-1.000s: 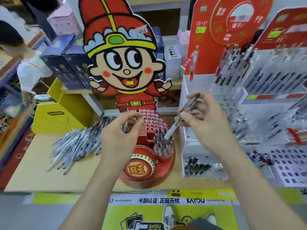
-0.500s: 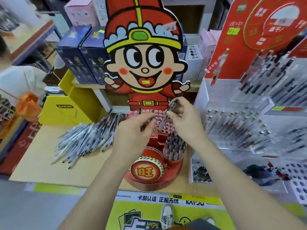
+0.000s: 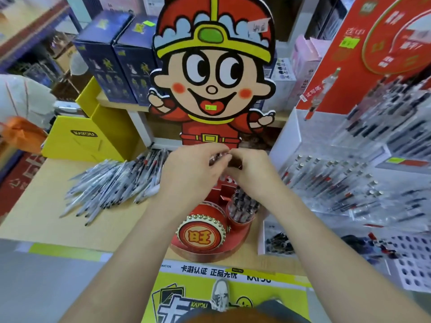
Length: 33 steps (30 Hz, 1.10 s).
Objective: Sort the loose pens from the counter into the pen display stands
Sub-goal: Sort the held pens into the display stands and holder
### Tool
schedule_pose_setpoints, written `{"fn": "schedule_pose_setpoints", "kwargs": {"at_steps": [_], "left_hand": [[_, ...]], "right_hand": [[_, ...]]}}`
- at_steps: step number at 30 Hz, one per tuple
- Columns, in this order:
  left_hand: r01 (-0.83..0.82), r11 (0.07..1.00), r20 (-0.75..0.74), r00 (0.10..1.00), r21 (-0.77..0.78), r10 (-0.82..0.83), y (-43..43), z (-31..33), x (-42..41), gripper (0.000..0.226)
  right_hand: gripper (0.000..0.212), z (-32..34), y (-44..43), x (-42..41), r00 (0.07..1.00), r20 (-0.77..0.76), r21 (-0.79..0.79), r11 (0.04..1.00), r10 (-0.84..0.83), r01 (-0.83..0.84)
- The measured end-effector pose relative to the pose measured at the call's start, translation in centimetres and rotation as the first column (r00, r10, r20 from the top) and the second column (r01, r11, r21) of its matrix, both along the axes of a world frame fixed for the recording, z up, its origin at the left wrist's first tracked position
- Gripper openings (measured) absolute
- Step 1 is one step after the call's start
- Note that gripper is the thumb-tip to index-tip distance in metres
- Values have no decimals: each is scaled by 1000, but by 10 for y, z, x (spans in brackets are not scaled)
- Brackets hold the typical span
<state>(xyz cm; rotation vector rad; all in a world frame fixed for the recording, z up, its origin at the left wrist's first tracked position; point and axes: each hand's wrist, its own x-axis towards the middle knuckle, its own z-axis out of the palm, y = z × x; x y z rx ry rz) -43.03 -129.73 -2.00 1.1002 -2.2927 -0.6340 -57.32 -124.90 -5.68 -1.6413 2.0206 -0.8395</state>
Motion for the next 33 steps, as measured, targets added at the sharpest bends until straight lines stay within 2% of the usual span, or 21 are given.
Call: {"fn": "schedule_pose_setpoints", "kwargs": {"at_steps": [4, 7, 10, 12, 14, 15, 16, 17, 18, 19, 20, 21, 23, 25, 29, 33], "left_hand": [[-7, 997, 254, 967, -77, 27, -4, 3, -5, 20], [-3, 992, 298, 954, -128, 41, -5, 1, -7, 21], [-43, 995, 152, 987, -96, 57, -2, 1, -3, 16], [-66, 998, 43, 997, -18, 67, 2, 4, 1, 18], [-16, 985, -175, 983, 170, 46, 9, 10, 2, 18], [70, 944, -334, 942, 322, 44, 13, 14, 1, 19], [199, 858, -491, 868, 474, 70, 19, 20, -2, 22], [341, 740, -621, 773, 580, 131, 25, 25, -6, 26], [460, 622, -700, 684, 633, 207, 31, 27, -10, 29], [539, 530, -734, 623, 654, 271, 36, 28, -16, 31], [586, 465, -743, 590, 664, 317, 40, 29, -22, 32], [617, 417, -744, 571, 668, 347, 44, 28, -30, 32], [648, 367, -743, 558, 668, 369, 54, 26, -44, 32], [648, 371, -746, 571, 666, 342, 64, 25, -59, 29], [661, 434, -770, 623, 612, 137, 79, 21, -82, 27], [691, 376, -759, 649, 617, 51, 93, 25, -101, 31]], "right_hand": [[3, -1, -1, -3, 995, 80, 52, 997, -58, 54], [4, -1, -2, -3, 994, 93, 82, 995, -61, 53], [7, -8, -3, -3, 997, 34, 145, 988, -66, 60], [18, -14, -1, -2, 997, -36, 202, 976, -75, 80], [34, -9, 6, -3, 992, -88, 183, 977, -90, 105], [34, -3, 12, -4, 991, -71, 148, 982, -110, 119], [29, 6, 21, -6, 991, 22, 112, 985, -131, 128], [22, 17, 33, -8, 966, 210, 110, 985, -151, 130], [20, 29, 47, -11, 878, 448, 149, 983, -165, 109], [22, 41, 63, -12, 731, 660, 201, 978, -174, 51], [25, 48, 77, -14, 604, 779, 226, 974, -166, -24], [29, 51, 91, -16, 561, 816, 211, 975, -136, -71], [32, 48, 109, -19, 579, 804, 176, 984, -135, -16], [26, 44, 124, -25, 557, 809, 150, 982, -190, 118], [12, 42, 160, -43, 464, 867, 95, 975, -180, 200], [10, 43, 194, -61, 461, 863, 66, 951, -206, 301]]}}
